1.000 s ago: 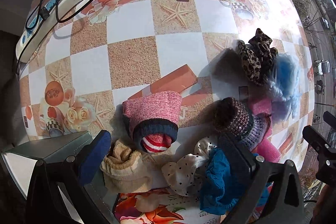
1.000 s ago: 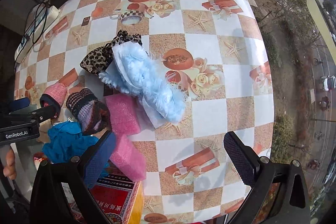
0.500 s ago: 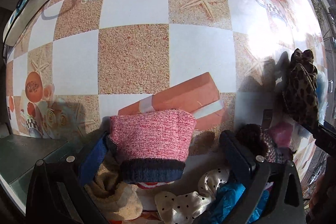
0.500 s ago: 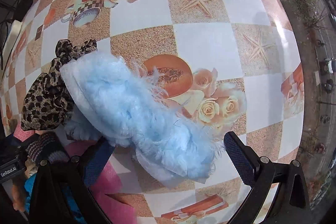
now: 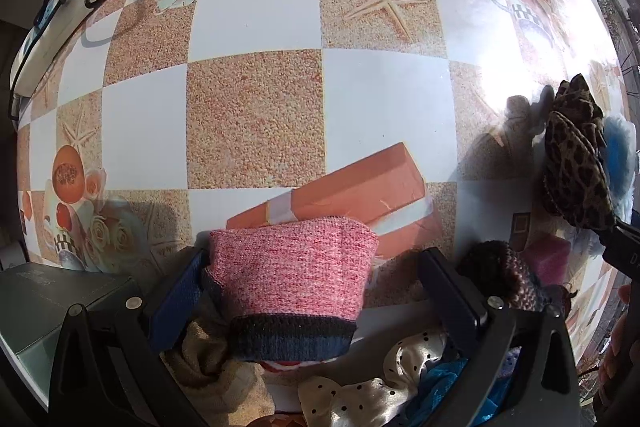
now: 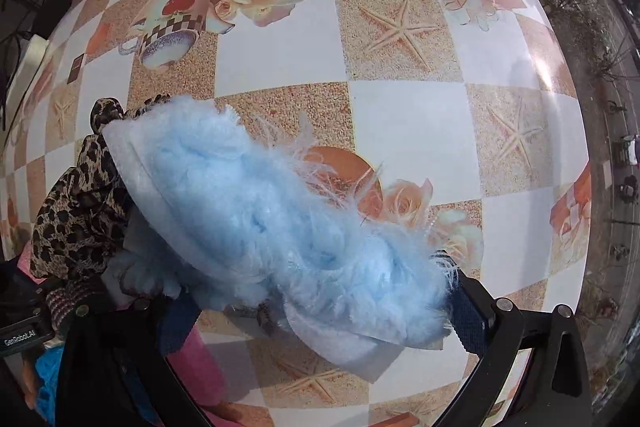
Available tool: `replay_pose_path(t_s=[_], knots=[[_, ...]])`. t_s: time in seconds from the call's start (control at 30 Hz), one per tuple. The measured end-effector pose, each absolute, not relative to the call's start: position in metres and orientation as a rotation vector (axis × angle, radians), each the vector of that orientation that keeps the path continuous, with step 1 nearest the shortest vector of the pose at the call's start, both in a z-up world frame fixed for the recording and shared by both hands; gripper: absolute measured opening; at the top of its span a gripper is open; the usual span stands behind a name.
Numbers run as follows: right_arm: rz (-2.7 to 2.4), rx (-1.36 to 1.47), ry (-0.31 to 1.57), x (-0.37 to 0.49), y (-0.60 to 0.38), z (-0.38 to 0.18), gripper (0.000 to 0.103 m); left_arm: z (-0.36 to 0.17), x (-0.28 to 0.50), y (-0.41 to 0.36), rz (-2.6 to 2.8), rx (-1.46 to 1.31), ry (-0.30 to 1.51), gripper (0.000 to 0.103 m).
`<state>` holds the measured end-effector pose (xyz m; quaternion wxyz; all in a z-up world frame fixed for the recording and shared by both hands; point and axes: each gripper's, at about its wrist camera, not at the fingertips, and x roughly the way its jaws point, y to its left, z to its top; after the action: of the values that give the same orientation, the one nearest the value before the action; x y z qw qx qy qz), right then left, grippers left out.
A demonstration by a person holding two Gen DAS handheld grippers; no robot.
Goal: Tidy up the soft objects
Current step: 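Close the right tool on the fluffy item while the left tool closes on the hat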
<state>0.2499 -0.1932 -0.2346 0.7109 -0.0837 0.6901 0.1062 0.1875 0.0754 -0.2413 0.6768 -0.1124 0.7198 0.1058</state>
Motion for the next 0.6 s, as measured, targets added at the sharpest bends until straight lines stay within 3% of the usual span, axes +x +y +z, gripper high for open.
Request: replay_pose_path(t_s=[0.13,0.23,0.27,0.3,0.33,0.37,0.43,0.6], knots=[[0.249,-0.3,1.5,0.259,-0.175,-0.233,0.102,-0.241,0.199,0.07,0.252,-0.281,1.67,0.103],[0.32,-0.323,1.458,0.25,-0.16,-0.224,0.072,-0.238,0.197,0.07,0.246,-0.271,1.647,0.091],[0.344,-0.314,1.451,0.246,-0.162,-0.219,0.051,-0.233,0.194,0.066,0.237,-0.258,1.636,0.085],[0.348,-0.319,1.447,0.244,-0.159,-0.217,0.032,-0.229,0.193,0.065,0.225,-0.243,1.62,0.067],[0.343,-0.328,1.446,0.243,-0.157,-0.216,0.029,-0.226,0.193,0.065,0.211,-0.225,1.611,0.041],[0.348,-0.312,1.45,0.242,-0.157,-0.215,0.028,-0.224,0.192,0.064,0.192,-0.222,1.609,0.032],[0.358,-0.257,1.462,0.241,-0.162,-0.211,0.024,-0.219,0.188,0.071,0.193,-0.251,1.583,0.026],[0.369,-0.132,1.437,0.231,-0.179,-0.185,0.024,-0.185,0.177,0.075,0.233,-0.216,1.485,0.026]])
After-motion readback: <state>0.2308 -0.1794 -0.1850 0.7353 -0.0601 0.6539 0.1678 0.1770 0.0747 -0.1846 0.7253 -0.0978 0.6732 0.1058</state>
